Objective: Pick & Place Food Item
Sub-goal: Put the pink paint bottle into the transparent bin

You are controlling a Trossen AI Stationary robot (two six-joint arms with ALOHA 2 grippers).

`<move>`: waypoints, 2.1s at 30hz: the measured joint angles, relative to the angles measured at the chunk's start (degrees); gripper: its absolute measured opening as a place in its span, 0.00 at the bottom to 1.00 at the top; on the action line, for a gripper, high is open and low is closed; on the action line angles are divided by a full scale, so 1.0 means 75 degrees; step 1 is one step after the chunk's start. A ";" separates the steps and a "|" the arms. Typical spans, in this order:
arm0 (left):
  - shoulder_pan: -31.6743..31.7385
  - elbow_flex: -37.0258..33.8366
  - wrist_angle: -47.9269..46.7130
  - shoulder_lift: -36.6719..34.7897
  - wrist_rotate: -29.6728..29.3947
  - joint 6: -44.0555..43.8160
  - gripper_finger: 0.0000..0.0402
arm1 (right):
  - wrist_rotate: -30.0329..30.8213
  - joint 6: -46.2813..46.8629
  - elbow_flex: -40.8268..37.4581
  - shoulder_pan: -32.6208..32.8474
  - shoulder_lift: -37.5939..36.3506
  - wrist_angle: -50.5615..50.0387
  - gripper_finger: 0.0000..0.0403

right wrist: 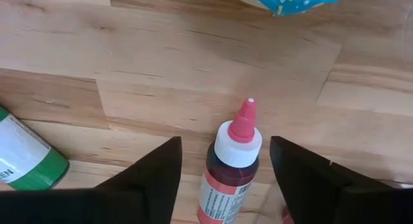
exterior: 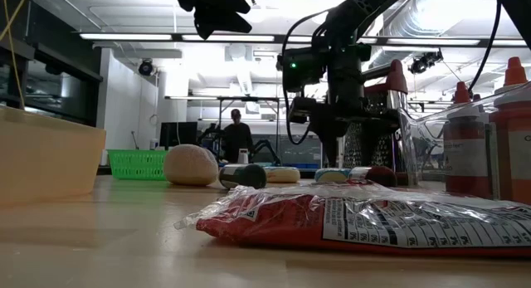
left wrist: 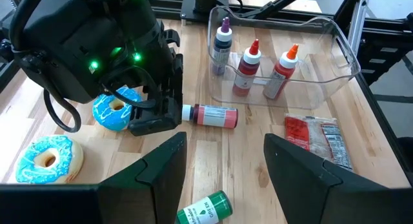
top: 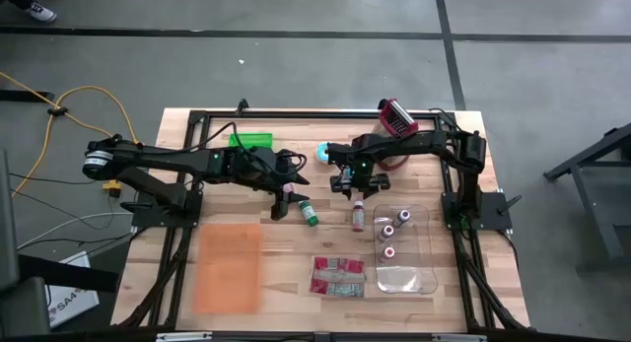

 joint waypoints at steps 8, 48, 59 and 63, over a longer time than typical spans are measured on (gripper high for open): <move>0.0000 0.0000 0.0000 0.0000 0.0000 0.0000 0.50 | 0.0062 0.0063 0.0000 0.0004 -0.0003 -0.0253 0.57; 0.0000 0.0000 0.0001 0.0000 0.0000 0.0000 0.50 | 0.0638 0.0184 0.0003 0.0358 0.0202 -0.0142 0.57; -0.0002 -0.0003 0.0000 0.0000 0.0000 0.0000 0.50 | 0.0696 0.0184 0.0001 0.0421 0.0454 -0.0040 0.57; 0.0000 0.0000 0.0003 0.0000 0.0000 0.0000 0.50 | 0.0646 0.0184 0.0003 0.0408 0.0440 -0.0052 0.57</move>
